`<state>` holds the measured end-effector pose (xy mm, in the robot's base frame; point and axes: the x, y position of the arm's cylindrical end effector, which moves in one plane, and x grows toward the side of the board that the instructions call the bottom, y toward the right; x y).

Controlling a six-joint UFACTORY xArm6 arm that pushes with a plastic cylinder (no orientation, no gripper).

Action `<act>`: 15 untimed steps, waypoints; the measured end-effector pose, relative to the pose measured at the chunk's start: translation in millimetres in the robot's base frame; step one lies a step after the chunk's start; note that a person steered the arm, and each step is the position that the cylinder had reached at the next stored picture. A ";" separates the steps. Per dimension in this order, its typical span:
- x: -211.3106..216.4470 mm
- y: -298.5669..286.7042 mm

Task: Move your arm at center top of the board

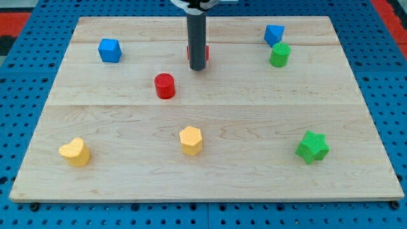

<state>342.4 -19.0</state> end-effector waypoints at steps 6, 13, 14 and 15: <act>-65.9 -80.8; -82.0 -149.3; -85.4 -156.6; -82.9 -131.8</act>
<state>259.5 -150.9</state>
